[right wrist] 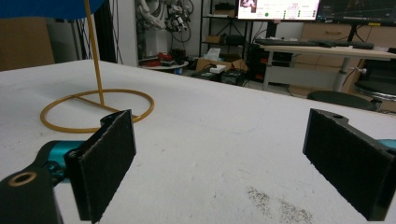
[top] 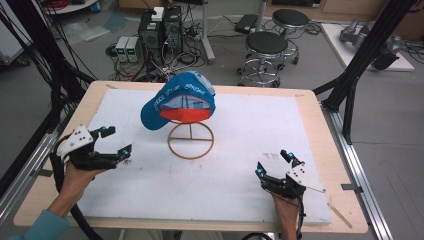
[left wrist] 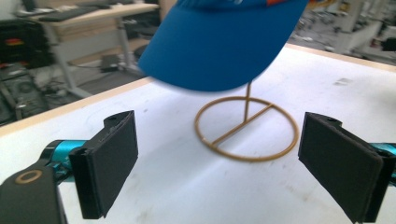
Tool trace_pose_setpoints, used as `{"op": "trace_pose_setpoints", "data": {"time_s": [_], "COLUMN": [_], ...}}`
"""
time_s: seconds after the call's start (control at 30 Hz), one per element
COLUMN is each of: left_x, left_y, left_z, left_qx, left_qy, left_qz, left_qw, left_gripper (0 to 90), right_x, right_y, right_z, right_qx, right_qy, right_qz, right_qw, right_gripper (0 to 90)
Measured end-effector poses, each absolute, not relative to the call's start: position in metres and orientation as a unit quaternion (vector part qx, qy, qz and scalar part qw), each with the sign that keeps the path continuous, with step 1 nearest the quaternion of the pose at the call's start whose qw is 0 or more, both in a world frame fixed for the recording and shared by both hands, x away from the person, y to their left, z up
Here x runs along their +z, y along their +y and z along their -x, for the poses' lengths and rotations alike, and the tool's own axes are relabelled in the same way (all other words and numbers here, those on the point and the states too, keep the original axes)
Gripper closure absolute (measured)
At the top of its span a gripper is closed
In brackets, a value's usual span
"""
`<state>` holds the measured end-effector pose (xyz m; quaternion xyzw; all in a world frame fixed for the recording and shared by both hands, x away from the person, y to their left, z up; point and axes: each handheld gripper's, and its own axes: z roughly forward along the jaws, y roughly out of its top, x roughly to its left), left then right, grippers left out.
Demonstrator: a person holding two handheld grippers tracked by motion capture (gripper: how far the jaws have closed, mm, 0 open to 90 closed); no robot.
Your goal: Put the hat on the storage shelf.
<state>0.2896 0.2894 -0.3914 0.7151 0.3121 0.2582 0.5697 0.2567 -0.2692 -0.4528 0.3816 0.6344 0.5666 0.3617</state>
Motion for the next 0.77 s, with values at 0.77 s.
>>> {"op": "trace_pose_setpoints", "data": {"time_s": [0.77], "left_x": [-0.453], "left_y": [0.318], "left_z": [-0.249], "left_qx": [0.31], "left_qy": [0.331], "left_qz": [-0.646], "left_qw": [0.614], "left_gripper": [12.6], "right_x": [-0.453], "right_y": [-0.27], "right_z": [-0.257], "right_qx": [0.568], "right_qy": [0.632], "right_qz": [-0.384], "right_qw": [0.36], "right_gripper": [8.5]}}
